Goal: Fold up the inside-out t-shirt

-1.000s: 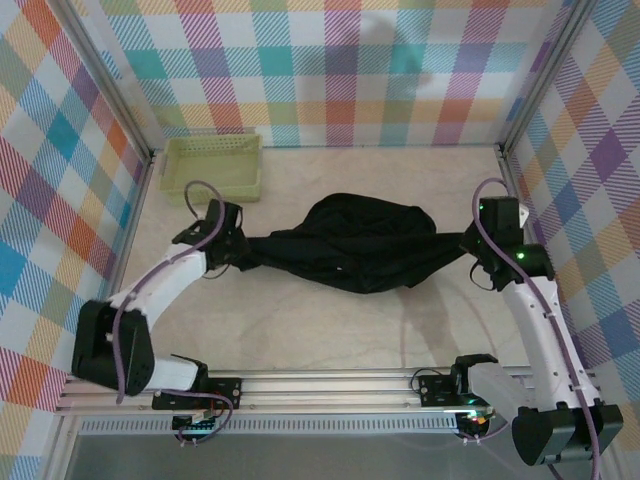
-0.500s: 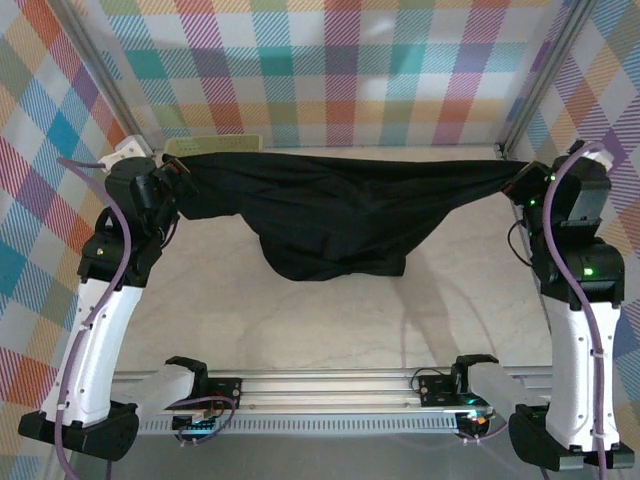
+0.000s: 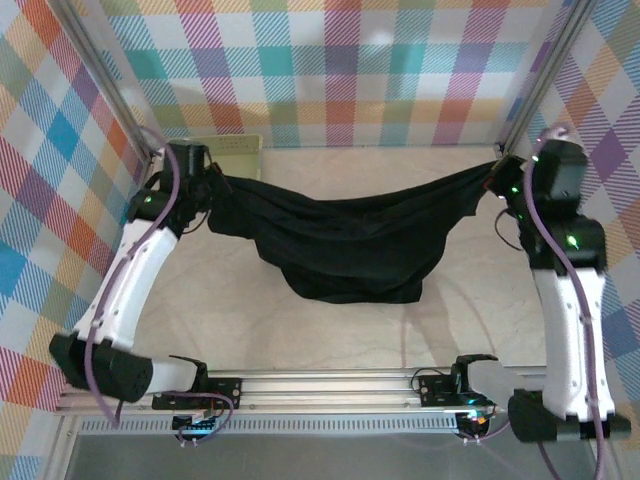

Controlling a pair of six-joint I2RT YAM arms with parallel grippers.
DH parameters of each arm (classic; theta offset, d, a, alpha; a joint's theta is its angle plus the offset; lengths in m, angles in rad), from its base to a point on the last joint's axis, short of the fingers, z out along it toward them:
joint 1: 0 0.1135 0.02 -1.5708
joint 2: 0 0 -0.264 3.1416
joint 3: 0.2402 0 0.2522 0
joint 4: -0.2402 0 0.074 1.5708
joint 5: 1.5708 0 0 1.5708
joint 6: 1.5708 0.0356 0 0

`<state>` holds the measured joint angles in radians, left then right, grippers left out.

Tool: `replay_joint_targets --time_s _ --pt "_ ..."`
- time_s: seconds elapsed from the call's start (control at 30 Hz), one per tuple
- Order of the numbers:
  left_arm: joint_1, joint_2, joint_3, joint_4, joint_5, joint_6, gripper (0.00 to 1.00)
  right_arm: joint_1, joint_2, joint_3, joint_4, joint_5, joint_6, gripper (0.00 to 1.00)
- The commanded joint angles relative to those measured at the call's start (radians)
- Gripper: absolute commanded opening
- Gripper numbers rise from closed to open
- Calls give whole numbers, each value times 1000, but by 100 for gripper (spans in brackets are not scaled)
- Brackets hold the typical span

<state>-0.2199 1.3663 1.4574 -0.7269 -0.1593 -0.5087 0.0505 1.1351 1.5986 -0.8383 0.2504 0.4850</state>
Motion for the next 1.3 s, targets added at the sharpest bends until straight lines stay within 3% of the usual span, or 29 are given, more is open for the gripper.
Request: replay_joint_targets --time_s 0.0,0.1,0.37,0.47,0.6,0.73,0.83,0.93,1.03,1.1,1.2,1.27 --pt "16 56 97 -40 20 -15 0 -8 95 14 30 -49 -16 0" --pt "16 151 248 -29 50 -1 0 -9 152 137 27 -31 -21 0" --pt "12 552 1119 -154 217 -7 0 -46 257 692 -84 96 -59 0" --pt "13 622 1298 -111 263 -28 0 -47 205 763 -44 195 -118 0" --pt "11 576 1212 52 339 -52 0 -46 96 723 45 211 -204 0" --pt "8 494 1011 153 339 -32 0 -46 -22 581 65 132 -211 0" --pt "9 484 901 134 360 6 0 -47 -120 401 62 72 -168 0" --pt "5 528 817 47 430 40 1 -46 -186 220 66 -106 -101 0" --pt "4 576 694 -38 390 58 10 -46 -217 15 98 -343 -24 0" --pt "3 593 614 -85 326 60 20 -28 -221 -126 112 -415 4 0" --pt "1 514 398 -17 225 25 47 99 -200 -288 97 -336 -6 0" --pt "-5 421 254 49 196 -2 57 256 -185 -375 125 -240 -7 0"
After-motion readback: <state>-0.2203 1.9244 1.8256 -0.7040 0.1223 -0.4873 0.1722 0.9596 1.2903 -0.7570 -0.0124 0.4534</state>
